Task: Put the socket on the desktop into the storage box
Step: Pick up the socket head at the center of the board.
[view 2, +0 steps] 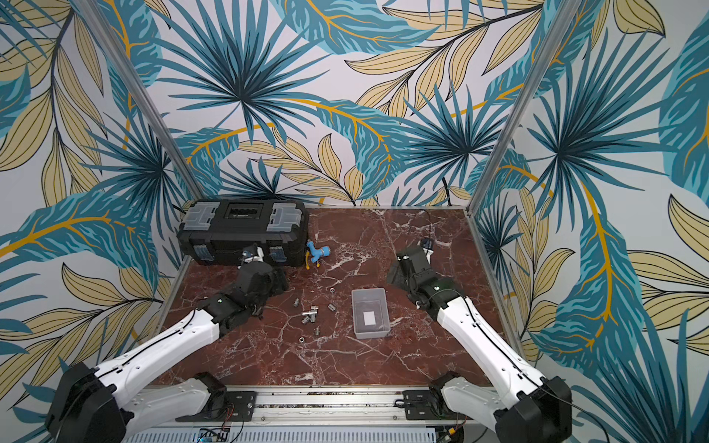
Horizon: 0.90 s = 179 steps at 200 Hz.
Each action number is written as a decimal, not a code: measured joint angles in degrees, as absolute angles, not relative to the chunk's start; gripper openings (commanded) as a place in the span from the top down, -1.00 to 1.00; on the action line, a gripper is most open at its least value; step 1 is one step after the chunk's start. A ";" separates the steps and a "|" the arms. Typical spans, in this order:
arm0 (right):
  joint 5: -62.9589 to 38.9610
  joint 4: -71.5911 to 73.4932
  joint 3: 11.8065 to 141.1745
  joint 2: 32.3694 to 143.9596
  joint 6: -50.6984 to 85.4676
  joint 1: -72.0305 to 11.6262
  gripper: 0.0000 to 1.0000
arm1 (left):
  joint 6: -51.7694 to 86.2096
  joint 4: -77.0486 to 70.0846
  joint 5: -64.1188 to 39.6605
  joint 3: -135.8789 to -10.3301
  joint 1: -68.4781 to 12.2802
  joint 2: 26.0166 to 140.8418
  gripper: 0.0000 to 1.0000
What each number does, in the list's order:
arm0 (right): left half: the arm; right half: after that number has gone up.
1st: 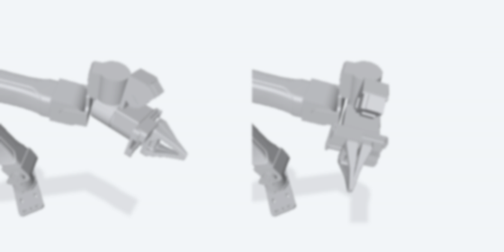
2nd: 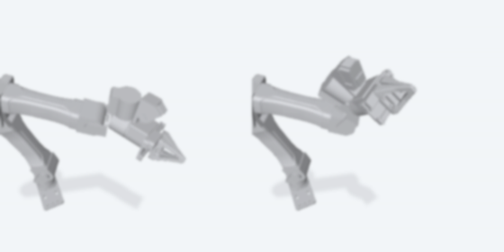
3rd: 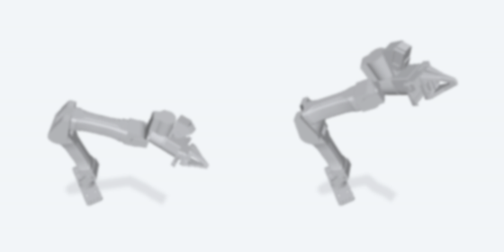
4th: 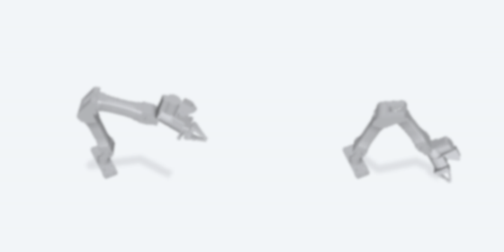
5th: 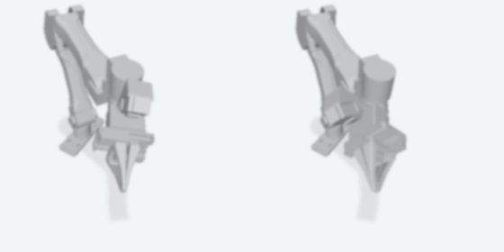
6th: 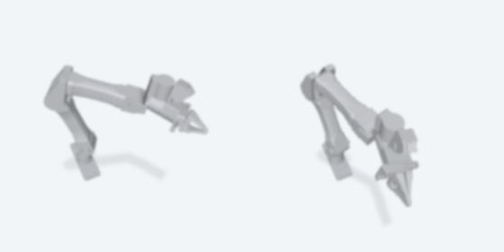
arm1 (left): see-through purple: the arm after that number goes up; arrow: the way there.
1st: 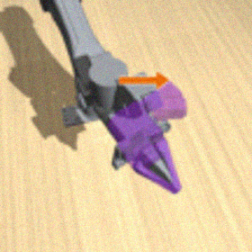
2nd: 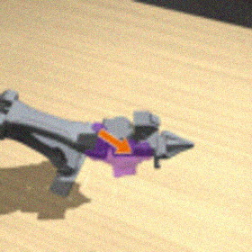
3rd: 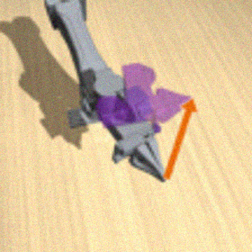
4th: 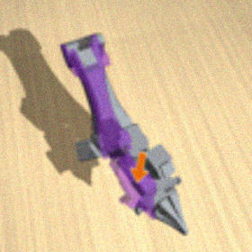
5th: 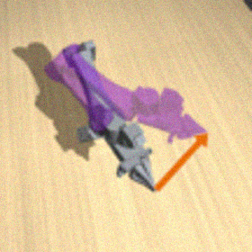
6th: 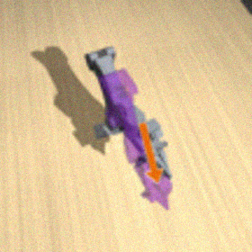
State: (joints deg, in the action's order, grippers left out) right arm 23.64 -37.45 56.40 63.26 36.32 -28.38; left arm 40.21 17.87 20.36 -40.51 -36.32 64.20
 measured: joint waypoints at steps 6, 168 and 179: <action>24.21 -38.61 56.55 62.63 37.21 -30.63 -0.99 | 40.66 19.51 20.05 -40.23 -38.65 64.01 -0.38; 19.20 -32.53 67.57 94.89 49.69 -60.66 0.04 | 50.70 38.28 28.18 -36.93 -49.28 51.00 -0.26; 18.61 -31.79 67.51 96.86 49.80 -60.77 0.04 | 50.94 38.44 27.97 -36.88 -48.58 50.98 -0.26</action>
State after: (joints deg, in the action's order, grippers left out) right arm 18.61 -31.79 67.51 96.86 49.80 -60.77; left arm 50.94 38.44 27.97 -36.88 -48.58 50.98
